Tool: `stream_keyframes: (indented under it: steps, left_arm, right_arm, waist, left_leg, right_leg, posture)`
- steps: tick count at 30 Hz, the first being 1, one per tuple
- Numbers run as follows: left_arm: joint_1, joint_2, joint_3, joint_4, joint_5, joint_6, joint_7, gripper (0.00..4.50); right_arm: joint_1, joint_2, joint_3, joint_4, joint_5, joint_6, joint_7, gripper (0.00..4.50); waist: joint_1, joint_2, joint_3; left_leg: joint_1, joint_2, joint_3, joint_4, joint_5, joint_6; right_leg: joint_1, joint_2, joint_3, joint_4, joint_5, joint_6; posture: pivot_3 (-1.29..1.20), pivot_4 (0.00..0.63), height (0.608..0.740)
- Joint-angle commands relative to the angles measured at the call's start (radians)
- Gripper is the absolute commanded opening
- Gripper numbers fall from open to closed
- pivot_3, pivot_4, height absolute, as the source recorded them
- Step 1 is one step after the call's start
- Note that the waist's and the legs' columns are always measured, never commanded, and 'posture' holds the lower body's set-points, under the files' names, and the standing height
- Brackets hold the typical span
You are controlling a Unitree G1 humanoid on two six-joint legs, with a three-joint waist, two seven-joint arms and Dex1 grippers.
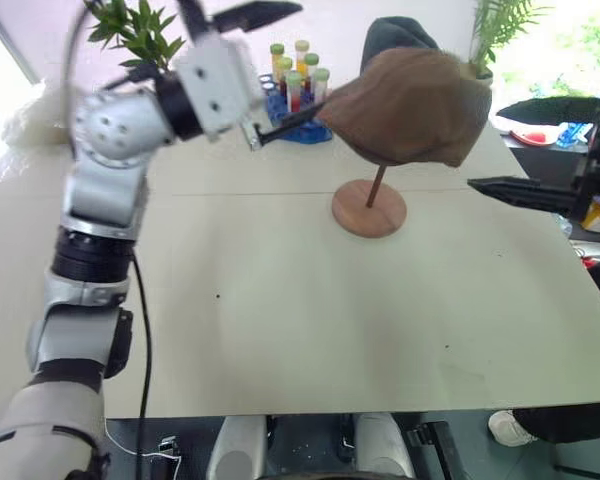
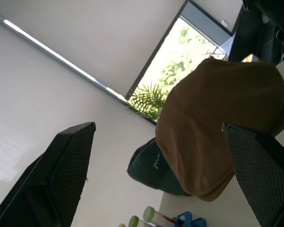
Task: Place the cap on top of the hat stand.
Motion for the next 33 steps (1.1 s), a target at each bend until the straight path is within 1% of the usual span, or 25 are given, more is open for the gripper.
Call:
stream_keyframes:
  steps: [1,4,6,8,11,14,17,19,21,25,28,33]
  left_arm:
    - [0.015,0.065,0.031,-0.098,-0.087,0.100,-0.099,4.46]
    - [0.039,0.114,0.042,-0.148,-0.156,0.233,-0.151,4.46]
    - [0.054,0.183,0.055,-0.158,-0.242,0.397,-0.229,4.46]
    - [0.032,0.255,0.087,-0.097,-0.342,0.602,-0.291,4.46]
    - [-0.061,0.313,0.120,0.055,-0.446,0.833,-0.358,4.46]
    - [-0.177,0.345,0.120,0.223,-0.492,0.984,-0.457,4.46]
    - [-0.236,0.371,0.058,0.313,-0.445,0.983,-0.585,4.46]
    - [-0.260,0.380,0.013,0.350,-0.408,0.969,-0.665,4.46]
    - [-0.286,0.373,-0.021,0.384,-0.379,0.945,-0.707,4.46]
    - [-0.324,0.388,-0.103,0.414,-0.423,0.913,-0.719,4.46]
    - [-0.350,0.382,-0.146,0.442,-0.436,0.879,-0.719,4.46]
    - [-0.372,0.381,-0.210,0.448,-0.466,0.827,-0.719,4.46]
  right_arm:
    - [-0.009,-0.004,-0.040,-0.004,-0.005,-0.021,-0.001,4.50]
    - [-0.016,-0.001,-0.032,-0.004,-0.013,-0.031,-0.009,4.50]
    - [-0.024,0.004,-0.003,-0.035,-0.040,-0.055,-0.030,4.50]
    - [-0.026,0.014,0.068,-0.090,-0.139,-0.126,-0.078,4.50]
    - [-0.032,0.050,0.170,-0.175,-0.254,-0.193,-0.148,4.50]
    - [-0.079,0.133,0.254,-0.279,-0.276,-0.168,-0.227,4.50]
    - [-0.137,0.228,0.345,-0.335,-0.348,-0.132,-0.331,4.50]
    - [-0.171,0.290,0.423,-0.329,-0.462,-0.136,-0.415,4.50]
    - [-0.198,0.341,0.482,-0.317,-0.547,-0.149,-0.465,4.50]
    - [-0.243,0.406,0.590,-0.288,-0.706,-0.179,-0.508,4.50]
    - [-0.273,0.441,0.664,-0.232,-0.832,-0.194,-0.532,4.50]
    - [-0.294,0.510,0.724,-0.176,-0.972,-0.199,-0.547,4.50]
  waist:
    - [-0.001,0.000,0.000]
    - [-0.001,0.000,0.000]
    - [-0.002,0.000,0.000]
    - [-0.009,0.000,0.000]
    - [-0.026,0.000,0.000]
    - [-0.028,-0.001,0.001]
    - [-0.029,-0.001,0.001]
    - [-0.027,-0.001,0.000]
    - [-0.025,-0.002,0.000]
    - [-0.027,-0.002,0.001]
    - [-0.030,-0.002,0.001]
    - [-0.034,-0.002,0.001]
  left_leg:
    - [0.000,0.000,0.000,0.000,0.000,0.000]
    - [0.000,0.000,0.000,0.000,0.000,0.000]
    - [0.000,0.000,0.000,0.000,0.000,0.000]
    - [0.000,0.000,0.000,0.000,0.000,0.000]
    - [0.001,0.001,-0.001,-0.001,0.000,0.000]
    - [0.000,0.000,-0.001,-0.001,0.000,0.000]
    - [0.000,0.000,-0.001,-0.001,0.000,0.000]
    - [0.000,0.000,-0.001,-0.001,0.000,0.000]
    - [-0.001,0.000,-0.001,-0.001,0.000,0.000]
    - [-0.002,0.000,0.000,0.000,0.000,0.000]
    - [-0.002,0.000,0.000,-0.001,0.000,0.000]
    - [-0.001,0.000,0.000,-0.001,0.000,0.000]
  right_leg:
    - [0.000,0.000,0.000,0.000,0.000,0.000]
    - [0.000,0.000,0.000,0.000,0.000,0.000]
    - [0.000,0.000,0.000,0.000,0.000,0.000]
    - [0.000,0.001,0.000,0.000,0.000,0.000]
    - [-0.001,0.001,0.000,0.000,-0.003,0.004]
    - [-0.001,0.001,0.000,0.000,-0.003,0.004]
    - [-0.001,0.001,0.000,0.001,-0.003,0.005]
    - [-0.001,0.001,0.000,0.001,-0.003,0.004]
    - [-0.001,0.001,0.000,0.001,-0.003,0.004]
    - [-0.002,0.000,0.000,0.000,-0.005,0.001]
    - [-0.002,0.001,0.000,0.001,-0.004,0.003]
    - [-0.003,0.001,0.001,0.002,-0.003,0.004]
  posture:
    - [0.00,0.150,0.728]
    - [0.00,0.150,0.728]
    - [0.00,0.150,0.728]
    - [0.00,0.150,0.728]
    - [0.00,0.150,0.728]
    - [0.00,0.150,0.728]
    - [0.00,0.150,0.728]
    - [0.00,0.150,0.728]
    - [0.00,0.150,0.728]
    - [0.00,0.150,0.728]
    - [0.00,0.150,0.728]
    - [0.00,0.150,0.728]
